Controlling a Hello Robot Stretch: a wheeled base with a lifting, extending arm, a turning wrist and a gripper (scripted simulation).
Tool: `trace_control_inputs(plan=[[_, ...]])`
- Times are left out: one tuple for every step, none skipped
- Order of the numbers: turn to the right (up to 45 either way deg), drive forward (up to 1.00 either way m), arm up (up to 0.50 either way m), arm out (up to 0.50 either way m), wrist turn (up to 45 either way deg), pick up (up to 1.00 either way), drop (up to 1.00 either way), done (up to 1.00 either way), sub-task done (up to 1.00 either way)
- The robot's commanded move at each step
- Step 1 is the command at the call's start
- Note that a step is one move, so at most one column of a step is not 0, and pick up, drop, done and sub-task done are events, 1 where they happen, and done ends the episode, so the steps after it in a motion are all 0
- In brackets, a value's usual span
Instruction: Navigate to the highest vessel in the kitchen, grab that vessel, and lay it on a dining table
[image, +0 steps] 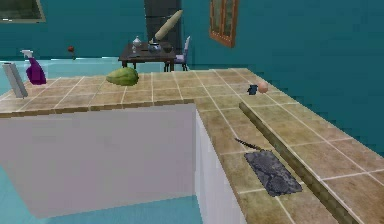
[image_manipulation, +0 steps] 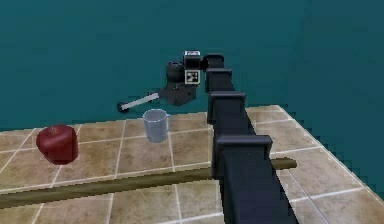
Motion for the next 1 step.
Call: trace_control_inputs(plan=[[0.0, 0.0, 0.0, 0.0, 12.0, 0.0, 0.0, 0.0, 0.0]])
